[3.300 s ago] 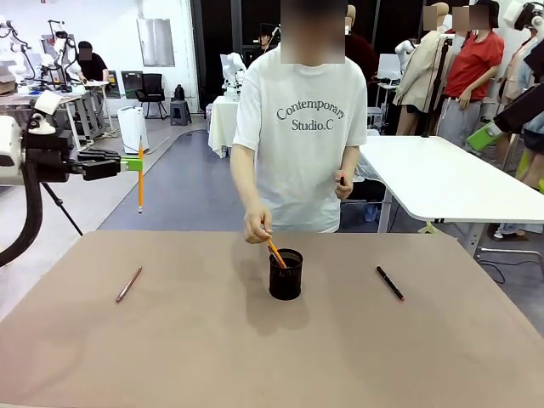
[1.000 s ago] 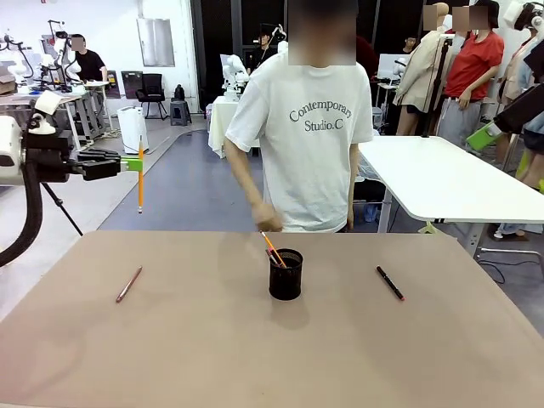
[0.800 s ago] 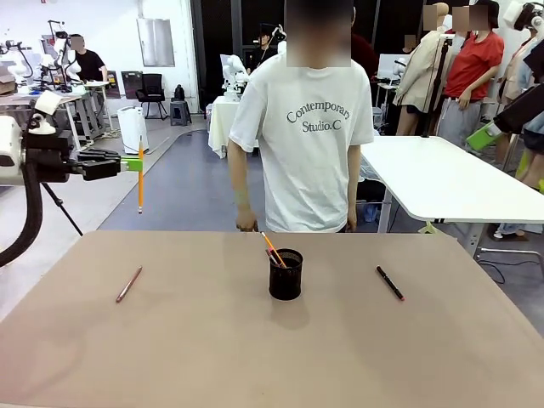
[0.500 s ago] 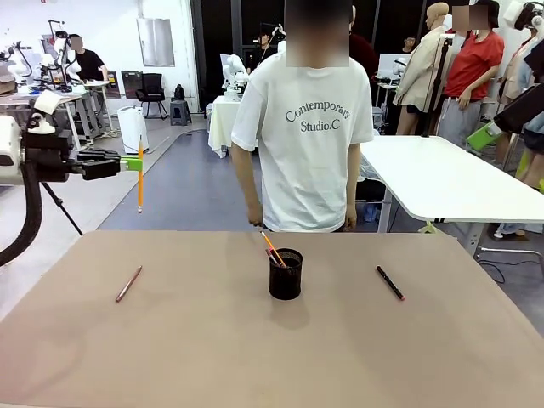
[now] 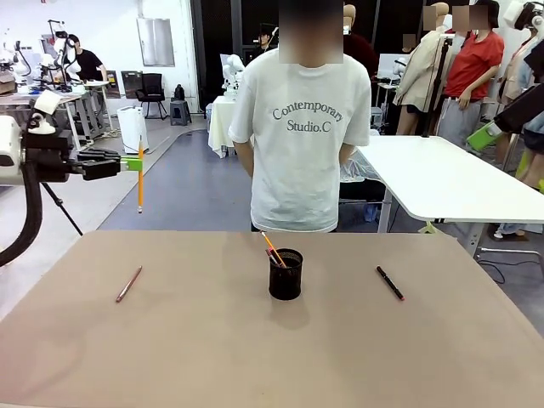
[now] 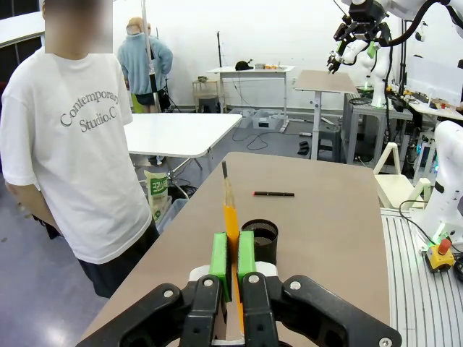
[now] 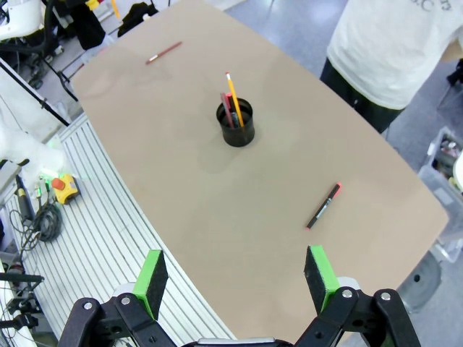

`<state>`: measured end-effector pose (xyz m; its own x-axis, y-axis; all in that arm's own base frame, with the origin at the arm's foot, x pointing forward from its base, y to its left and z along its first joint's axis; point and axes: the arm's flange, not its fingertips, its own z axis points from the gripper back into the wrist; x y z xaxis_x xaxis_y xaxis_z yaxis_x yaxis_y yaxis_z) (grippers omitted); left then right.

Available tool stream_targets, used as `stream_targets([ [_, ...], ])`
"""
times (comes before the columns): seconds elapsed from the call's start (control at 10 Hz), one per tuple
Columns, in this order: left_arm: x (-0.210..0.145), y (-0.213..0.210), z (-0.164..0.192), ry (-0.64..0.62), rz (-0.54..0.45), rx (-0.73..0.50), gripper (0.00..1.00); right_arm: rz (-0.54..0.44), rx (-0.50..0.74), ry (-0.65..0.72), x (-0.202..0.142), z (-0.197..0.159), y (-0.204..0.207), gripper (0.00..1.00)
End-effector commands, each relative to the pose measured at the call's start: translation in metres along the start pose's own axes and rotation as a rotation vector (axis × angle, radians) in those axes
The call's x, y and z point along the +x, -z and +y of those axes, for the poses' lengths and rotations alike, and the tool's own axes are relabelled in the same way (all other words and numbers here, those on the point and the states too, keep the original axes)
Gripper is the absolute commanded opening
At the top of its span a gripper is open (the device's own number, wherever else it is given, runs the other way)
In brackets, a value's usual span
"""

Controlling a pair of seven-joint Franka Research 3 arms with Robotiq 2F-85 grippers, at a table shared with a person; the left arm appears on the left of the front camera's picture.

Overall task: Place the pens into the pen holder.
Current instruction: Pick up a writing instrument from the table and place it into the Pen holder.

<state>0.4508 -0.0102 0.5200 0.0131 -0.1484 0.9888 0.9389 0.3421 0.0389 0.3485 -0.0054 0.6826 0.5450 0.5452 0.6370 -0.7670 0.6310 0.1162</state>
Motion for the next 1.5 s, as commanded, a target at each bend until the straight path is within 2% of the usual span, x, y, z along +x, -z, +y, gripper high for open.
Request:
stream_targets([
  [0.0,0.0,0.0,0.0,0.0,0.0,0.0,0.0,-0.011,0.01,0.003,0.002,0.001,-0.001,1.0],
  [0.1,0.007,0.011,-0.014,0.036,0.017,0.018,0.0,-0.011,0.01,0.003,0.002,0.001,-0.001,1.0],
  [0.4,0.009,0.083,-0.034,0.062,-0.1,0.003,0.0,-0.011,0.01,0.003,0.002,0.001,-0.001,1.0],
  [0.5,0.004,0.109,-0.037,0.052,-0.105,-0.006,0.0,-0.011,0.01,0.003,0.002,0.001,-0.001,1.0],
  [0.7,-0.005,0.161,-0.067,0.041,-0.165,-0.101,0.0,-0.011,0.01,0.003,0.002,0.001,-0.001,1.0],
  [0.9,-0.025,0.203,-0.089,0.074,-0.168,-0.181,0.0,-0.011,0.01,0.003,0.002,0.001,-0.001,1.0],
  [1.1,-0.048,0.235,-0.092,0.117,-0.189,-0.192,0.0,-0.011,0.01,0.003,0.002,0.001,-0.001,1.0],
  [1.2,-0.06,0.253,-0.09,0.176,-0.196,-0.14,0.0,-0.011,0.01,0.003,0.002,0.001,-0.001,1.0],
  [1.4,-0.075,0.269,-0.077,0.206,-0.192,-0.086,0.0,-0.011,0.01,0.003,0.002,0.001,-0.001,1.0],
])
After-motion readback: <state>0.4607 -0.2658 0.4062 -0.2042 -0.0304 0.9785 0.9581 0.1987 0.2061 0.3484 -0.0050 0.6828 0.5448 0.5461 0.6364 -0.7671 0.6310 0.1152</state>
